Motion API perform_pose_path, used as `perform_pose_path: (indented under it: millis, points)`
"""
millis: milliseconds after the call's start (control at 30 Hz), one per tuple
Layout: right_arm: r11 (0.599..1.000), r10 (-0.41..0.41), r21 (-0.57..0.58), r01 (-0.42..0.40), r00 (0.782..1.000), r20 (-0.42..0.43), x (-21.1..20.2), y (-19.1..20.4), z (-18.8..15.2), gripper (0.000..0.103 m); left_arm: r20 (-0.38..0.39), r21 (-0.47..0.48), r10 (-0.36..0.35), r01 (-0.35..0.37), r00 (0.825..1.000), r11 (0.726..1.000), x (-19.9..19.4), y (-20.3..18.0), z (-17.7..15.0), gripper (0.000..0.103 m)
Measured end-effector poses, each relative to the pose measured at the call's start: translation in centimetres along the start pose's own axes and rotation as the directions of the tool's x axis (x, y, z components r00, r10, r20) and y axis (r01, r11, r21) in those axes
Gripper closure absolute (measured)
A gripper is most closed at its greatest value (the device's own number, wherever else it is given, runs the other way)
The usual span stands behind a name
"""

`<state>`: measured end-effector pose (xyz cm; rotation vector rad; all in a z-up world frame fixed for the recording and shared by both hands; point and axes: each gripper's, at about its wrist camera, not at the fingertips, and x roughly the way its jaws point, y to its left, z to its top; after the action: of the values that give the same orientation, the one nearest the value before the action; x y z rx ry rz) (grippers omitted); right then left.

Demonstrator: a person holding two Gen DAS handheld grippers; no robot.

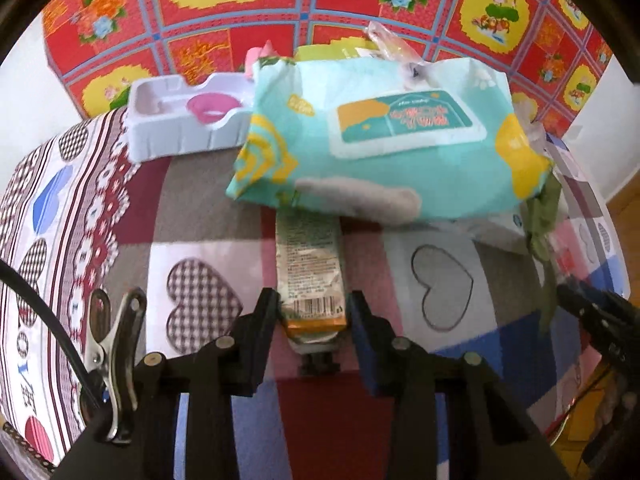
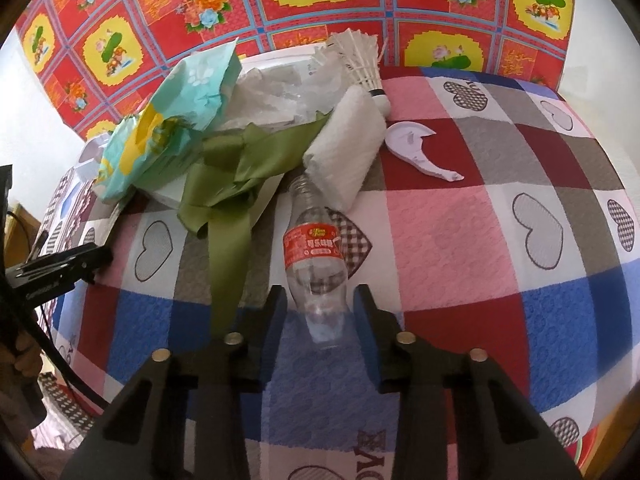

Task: Collect trash
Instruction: 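Reach the right tool to the plastic bottle while the left tool reaches the tube, then close the right tool on the plastic bottle while the left tool grasps the tube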

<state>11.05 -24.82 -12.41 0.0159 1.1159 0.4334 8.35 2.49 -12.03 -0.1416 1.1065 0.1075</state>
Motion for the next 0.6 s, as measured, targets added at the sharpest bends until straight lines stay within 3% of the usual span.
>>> perform_pose_path:
  millis: [300,533,600]
  points:
    - [1.000,0.005,-0.017,-0.006,1.000,-0.017,-0.7,1.2,-1.8,0.073,-0.018,0.034,-0.021,0.021,1.000,0.999,-1.2,1.1,-2.4,0.065]
    - [1.000,-0.001,0.020,0.001,1.000,-0.020,-1.0,1.0,-2.2,0.072,-0.023,0.025,-0.051,0.052,0.998,0.998,-1.8,1.0,-2.3,0.064]
    - [1.000,-0.001,0.025,0.001,1.000,-0.016,-0.9,1.0,-2.1,0.071,-0.018,0.017,-0.052,0.052,0.998,0.998,-1.9,1.5,-1.9,0.054]
